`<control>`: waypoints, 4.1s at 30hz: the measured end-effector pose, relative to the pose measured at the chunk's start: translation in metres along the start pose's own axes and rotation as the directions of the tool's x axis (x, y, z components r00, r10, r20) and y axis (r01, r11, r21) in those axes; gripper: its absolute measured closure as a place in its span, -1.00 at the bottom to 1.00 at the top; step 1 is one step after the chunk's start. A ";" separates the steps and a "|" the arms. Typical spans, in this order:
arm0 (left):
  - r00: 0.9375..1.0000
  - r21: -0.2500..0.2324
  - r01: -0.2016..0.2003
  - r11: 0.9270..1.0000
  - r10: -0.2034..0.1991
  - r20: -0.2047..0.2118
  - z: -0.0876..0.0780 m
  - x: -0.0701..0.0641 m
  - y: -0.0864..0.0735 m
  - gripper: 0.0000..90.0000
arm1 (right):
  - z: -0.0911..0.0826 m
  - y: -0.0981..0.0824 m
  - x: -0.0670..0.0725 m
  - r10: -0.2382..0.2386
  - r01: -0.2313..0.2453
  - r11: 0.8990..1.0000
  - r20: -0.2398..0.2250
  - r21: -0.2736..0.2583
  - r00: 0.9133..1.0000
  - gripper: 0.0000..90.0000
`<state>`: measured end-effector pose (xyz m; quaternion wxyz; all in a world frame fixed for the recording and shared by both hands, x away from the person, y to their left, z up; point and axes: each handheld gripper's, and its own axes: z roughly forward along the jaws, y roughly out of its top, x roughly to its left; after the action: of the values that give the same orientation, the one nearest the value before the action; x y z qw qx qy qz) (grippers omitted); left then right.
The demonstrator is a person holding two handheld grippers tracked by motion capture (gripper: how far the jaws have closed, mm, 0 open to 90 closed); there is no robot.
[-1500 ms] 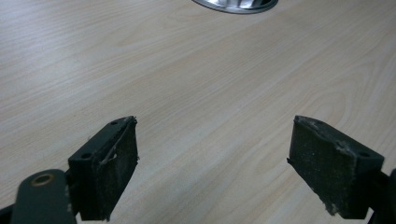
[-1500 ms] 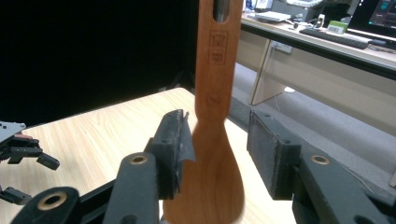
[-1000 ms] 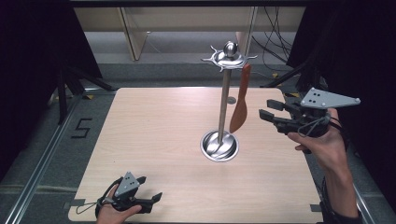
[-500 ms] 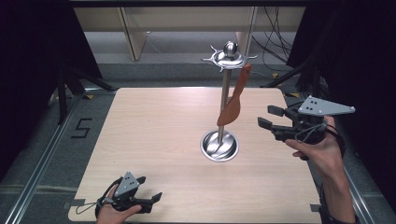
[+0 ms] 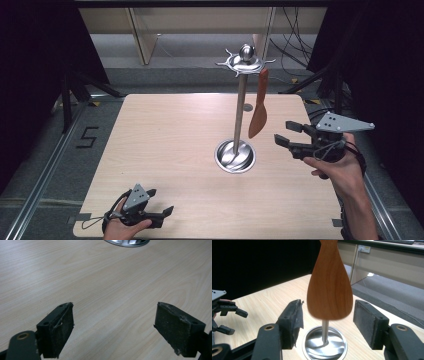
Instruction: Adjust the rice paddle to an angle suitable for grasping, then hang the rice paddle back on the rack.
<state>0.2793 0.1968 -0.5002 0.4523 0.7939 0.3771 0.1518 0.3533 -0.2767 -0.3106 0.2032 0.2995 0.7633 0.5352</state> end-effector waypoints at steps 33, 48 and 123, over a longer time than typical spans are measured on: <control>1.000 0.004 -0.006 1.000 0.006 -0.001 -0.001 0.001 0.000 -0.67 | 0.010 -0.049 -0.003 0.016 -0.013 0.993 -0.019 0.119 1.000 -0.20; 1.000 0.003 0.005 1.000 -0.005 -0.003 -0.003 0.001 0.000 -0.67 | 0.017 -0.059 -0.006 -0.004 0.008 0.989 -0.030 0.148 1.000 -0.24; 1.000 0.005 -0.019 1.000 0.019 -0.003 -0.002 0.001 0.000 -0.67 | 0.014 -0.156 0.020 0.162 -0.131 0.937 -0.071 0.324 0.984 -0.38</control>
<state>0.2782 0.1988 -0.4991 0.4482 0.7984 0.3706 0.1561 0.3102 -0.2921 -0.4616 0.0748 0.3583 0.8239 0.4326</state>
